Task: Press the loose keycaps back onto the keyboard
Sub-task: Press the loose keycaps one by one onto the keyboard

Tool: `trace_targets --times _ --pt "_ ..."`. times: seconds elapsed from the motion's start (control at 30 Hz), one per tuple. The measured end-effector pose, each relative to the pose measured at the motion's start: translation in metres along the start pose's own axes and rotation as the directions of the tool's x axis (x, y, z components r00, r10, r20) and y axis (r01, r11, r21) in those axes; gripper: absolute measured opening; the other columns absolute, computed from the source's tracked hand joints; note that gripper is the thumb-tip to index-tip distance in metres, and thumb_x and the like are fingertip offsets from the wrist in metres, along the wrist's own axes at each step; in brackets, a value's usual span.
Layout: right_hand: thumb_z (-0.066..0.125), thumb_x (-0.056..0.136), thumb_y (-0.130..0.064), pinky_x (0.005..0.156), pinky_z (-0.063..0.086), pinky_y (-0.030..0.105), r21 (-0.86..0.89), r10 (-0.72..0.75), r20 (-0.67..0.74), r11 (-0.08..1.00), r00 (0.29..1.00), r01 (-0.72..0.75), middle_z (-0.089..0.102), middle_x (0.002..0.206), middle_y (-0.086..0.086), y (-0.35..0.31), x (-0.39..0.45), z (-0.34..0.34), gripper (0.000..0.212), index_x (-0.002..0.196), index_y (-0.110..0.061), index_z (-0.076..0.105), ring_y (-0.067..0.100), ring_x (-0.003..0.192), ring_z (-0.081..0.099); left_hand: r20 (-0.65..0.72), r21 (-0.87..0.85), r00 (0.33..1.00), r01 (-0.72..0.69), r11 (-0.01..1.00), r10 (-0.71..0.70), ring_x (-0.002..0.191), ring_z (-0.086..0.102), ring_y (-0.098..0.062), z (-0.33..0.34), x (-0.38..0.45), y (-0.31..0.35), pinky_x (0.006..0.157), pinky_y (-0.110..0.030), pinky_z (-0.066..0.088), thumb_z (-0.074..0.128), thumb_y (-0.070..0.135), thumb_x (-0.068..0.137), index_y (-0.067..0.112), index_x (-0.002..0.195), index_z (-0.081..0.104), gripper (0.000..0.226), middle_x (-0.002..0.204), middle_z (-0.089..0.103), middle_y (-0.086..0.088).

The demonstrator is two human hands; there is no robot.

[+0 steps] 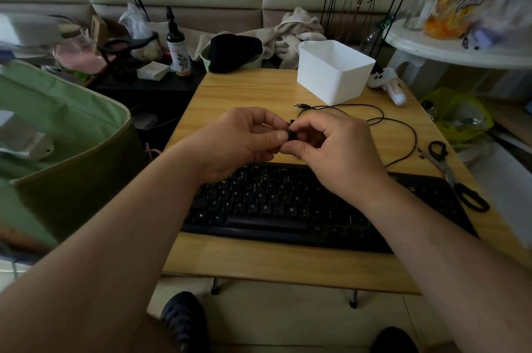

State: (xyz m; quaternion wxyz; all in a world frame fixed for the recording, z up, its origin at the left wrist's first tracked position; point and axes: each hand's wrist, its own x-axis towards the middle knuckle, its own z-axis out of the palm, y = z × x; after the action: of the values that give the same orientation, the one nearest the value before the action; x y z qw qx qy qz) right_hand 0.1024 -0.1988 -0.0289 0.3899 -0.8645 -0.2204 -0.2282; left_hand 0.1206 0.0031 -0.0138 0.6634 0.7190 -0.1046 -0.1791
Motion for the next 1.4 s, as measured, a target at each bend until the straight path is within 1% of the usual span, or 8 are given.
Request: trace_targets --times 0.1,0.3,0.5,0.63,1.07,1.17,1.27,1.4 --pt "0.085 0.083 -0.022 0.077 0.056 0.031 -0.018 -0.046 0.088 0.999 0.995 0.048 0.073 0.092 -0.01 -0.001 0.0 -0.001 0.03 0.111 -0.029 0.079 0.007 0.085 0.066 -0.014 0.108 1.0 -0.007 0.994 0.008 0.079 0.064 -0.01 -0.005 -0.002 -0.001 0.077 -0.024 0.057 0.068 0.009 0.097 0.009 0.105 0.07 0.008 0.087 0.071 -0.004" --pt "0.086 0.083 -0.023 0.071 0.051 0.011 -0.056 -0.009 0.11 0.998 0.994 0.015 0.072 0.087 -0.015 -0.004 -0.001 0.0 0.028 0.11 -0.029 0.08 -0.001 0.076 0.066 -0.027 0.186 0.999 -0.019 0.982 0.024 0.077 0.063 -0.006 -0.011 -0.004 -0.006 0.08 -0.025 0.057 0.067 0.01 0.099 0.012 0.108 0.071 0.01 0.083 0.072 0.002" --pt "0.081 0.086 -0.028 0.068 0.058 0.028 -0.103 0.018 0.15 0.995 0.989 -0.003 0.067 0.078 -0.022 -0.011 0.001 0.004 0.016 0.102 -0.03 0.079 0.003 0.07 0.067 -0.054 0.241 0.998 -0.024 0.97 0.038 0.072 0.063 -0.008 -0.014 -0.006 -0.006 0.071 -0.021 0.056 0.07 0.003 0.096 0.01 0.11 0.069 0.016 0.082 0.072 -0.004" --pt "0.078 0.089 -0.029 0.071 0.059 0.038 -0.18 -0.022 0.19 0.982 0.981 0.057 0.073 0.086 -0.012 -0.012 0.001 0.006 0.016 0.105 -0.027 0.079 0.013 0.078 0.069 -0.058 0.331 0.998 -0.013 0.943 0.034 0.074 0.064 -0.008 -0.015 -0.006 -0.008 0.072 -0.022 0.055 0.072 0.008 0.096 0.014 0.112 0.071 0.017 0.086 0.076 -0.004" --pt "0.066 0.096 -0.045 0.065 0.042 0.032 -0.366 0.089 0.405 0.928 0.91 0.072 0.051 0.085 -0.018 -0.005 0.006 0.009 0.015 0.108 -0.036 0.066 0.009 0.086 0.05 -0.13 0.444 0.989 0.115 0.889 -0.064 0.097 0.073 -0.01 -0.019 -0.006 -0.012 0.09 -0.031 0.053 0.073 0.02 0.097 0.029 0.126 0.067 0.031 0.097 0.08 0.005" --pt "0.065 0.096 -0.048 0.072 0.045 0.033 -0.399 0.149 0.506 0.914 0.849 0.077 0.055 0.093 -0.016 -0.004 0.004 0.01 0.018 0.11 -0.036 0.066 0.009 0.094 0.049 -0.226 0.552 0.974 0.124 0.825 0.005 0.086 0.066 -0.009 -0.019 -0.007 -0.012 0.074 -0.026 0.049 0.075 0.028 0.095 0.032 0.117 0.07 0.023 0.097 0.072 0.006" --pt "0.064 0.096 -0.049 0.081 0.051 0.039 -0.427 0.191 0.573 0.899 0.797 0.091 0.056 0.099 -0.013 -0.006 0.003 0.011 0.021 0.112 -0.036 0.066 0.011 0.099 0.047 -0.183 0.621 0.983 0.112 0.776 0.004 0.078 0.06 -0.009 -0.017 -0.009 -0.012 0.066 -0.024 0.047 0.08 0.035 0.09 0.034 0.101 0.073 0.013 0.098 0.069 0.003" --pt "0.069 0.093 -0.047 0.071 0.045 0.032 -0.446 0.219 0.543 0.893 0.811 0.057 0.055 0.091 -0.015 -0.008 0.006 0.013 0.016 0.101 -0.033 0.071 0.01 0.089 0.052 -0.123 0.704 0.992 0.106 0.702 -0.027 0.083 0.06 -0.011 -0.01 -0.01 -0.012 0.067 -0.027 0.045 0.082 0.041 0.086 0.036 0.092 0.076 0.01 0.099 0.066 0.004"
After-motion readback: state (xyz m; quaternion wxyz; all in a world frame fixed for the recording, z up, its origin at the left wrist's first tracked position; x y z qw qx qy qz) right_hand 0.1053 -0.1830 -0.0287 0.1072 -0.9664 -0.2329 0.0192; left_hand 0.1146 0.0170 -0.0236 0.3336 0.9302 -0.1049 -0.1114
